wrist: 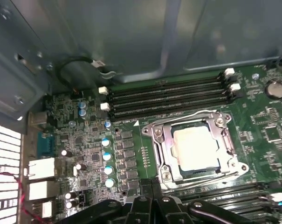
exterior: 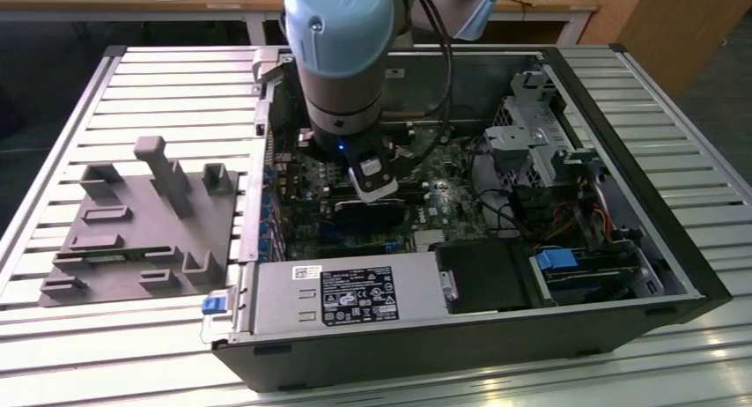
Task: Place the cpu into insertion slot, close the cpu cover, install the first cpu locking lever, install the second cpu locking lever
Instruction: 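Install the second cpu locking lever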
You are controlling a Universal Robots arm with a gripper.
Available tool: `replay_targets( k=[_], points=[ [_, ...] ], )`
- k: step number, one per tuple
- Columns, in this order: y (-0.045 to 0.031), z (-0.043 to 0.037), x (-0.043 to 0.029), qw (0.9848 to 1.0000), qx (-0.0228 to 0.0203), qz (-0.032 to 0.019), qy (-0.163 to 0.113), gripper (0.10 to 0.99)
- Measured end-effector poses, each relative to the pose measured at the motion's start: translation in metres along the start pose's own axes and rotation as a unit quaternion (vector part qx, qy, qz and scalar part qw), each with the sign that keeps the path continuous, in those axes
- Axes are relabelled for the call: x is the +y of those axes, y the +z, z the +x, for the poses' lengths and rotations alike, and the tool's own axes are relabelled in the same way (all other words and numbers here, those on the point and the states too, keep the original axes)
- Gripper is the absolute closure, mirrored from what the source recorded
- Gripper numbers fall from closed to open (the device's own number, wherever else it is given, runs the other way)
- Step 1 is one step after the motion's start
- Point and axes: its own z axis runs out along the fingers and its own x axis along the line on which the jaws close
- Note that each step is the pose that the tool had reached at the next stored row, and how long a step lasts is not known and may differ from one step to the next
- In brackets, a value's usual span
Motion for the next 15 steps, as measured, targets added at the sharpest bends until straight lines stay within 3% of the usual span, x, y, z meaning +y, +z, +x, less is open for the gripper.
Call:
replay_targets(
  k=[5,15],
  points=[
    [-0.0046,-0.0014,0.0021,1.0,0.0,-0.0002,0.0,0.984],
    [-0.0031,-0.0308,0.0079,1.0,0.0002,0.0,0.0,0.984]
  ],
)
